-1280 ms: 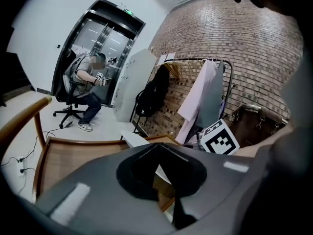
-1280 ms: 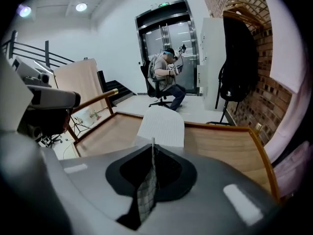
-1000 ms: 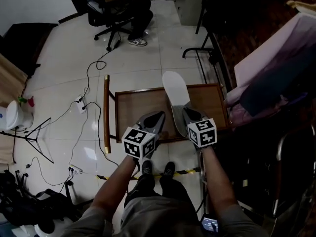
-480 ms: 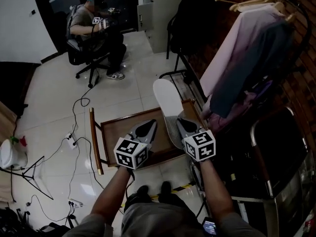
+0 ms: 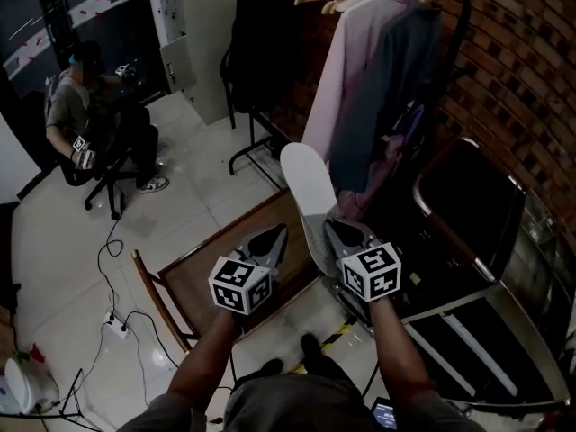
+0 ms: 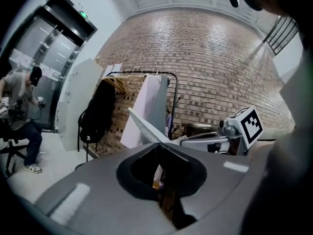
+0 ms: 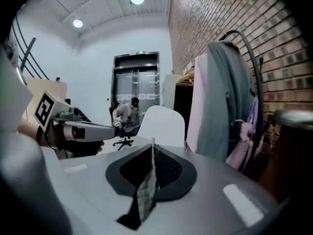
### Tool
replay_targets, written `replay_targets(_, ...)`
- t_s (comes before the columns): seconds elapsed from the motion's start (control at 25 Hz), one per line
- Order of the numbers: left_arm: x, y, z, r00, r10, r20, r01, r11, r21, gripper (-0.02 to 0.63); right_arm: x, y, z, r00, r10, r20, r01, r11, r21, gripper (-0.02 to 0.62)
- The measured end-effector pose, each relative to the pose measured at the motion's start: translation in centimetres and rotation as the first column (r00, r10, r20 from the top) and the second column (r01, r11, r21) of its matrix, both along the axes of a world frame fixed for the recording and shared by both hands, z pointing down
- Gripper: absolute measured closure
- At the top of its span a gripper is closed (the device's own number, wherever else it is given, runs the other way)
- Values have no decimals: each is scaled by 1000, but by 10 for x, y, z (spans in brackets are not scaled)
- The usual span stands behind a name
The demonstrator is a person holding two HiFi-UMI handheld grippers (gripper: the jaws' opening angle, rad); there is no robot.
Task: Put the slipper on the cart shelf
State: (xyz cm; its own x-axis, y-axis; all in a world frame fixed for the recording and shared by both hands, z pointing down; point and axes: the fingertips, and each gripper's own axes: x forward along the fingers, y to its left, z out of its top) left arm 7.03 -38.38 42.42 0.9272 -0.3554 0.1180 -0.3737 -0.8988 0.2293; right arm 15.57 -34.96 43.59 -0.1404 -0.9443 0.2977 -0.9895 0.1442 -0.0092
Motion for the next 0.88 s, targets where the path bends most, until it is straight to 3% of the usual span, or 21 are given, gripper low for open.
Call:
replay_targets(0.16, 9, 28, -6, 985, 171, -15, -170, 985, 14, 600, 1, 37, -9, 987, 159, -10, -159, 987, 16, 586)
replay_targets(0.4, 23, 82, -5, 925, 380, -32, -380, 925, 7, 600, -1, 107, -9, 935, 356, -17, -356, 935, 4, 584)
replay_targets(0.72, 61, 184, -10, 789, 611, -57, -612, 790, 0, 600, -3, 221, -14, 831, 555, -32, -555, 832, -2, 586)
replay_targets(0.88, 76, 245, 1, 713, 701, -35, -701, 713, -12, 600, -6, 293, -5, 758, 652, -25, -652, 758, -18, 586)
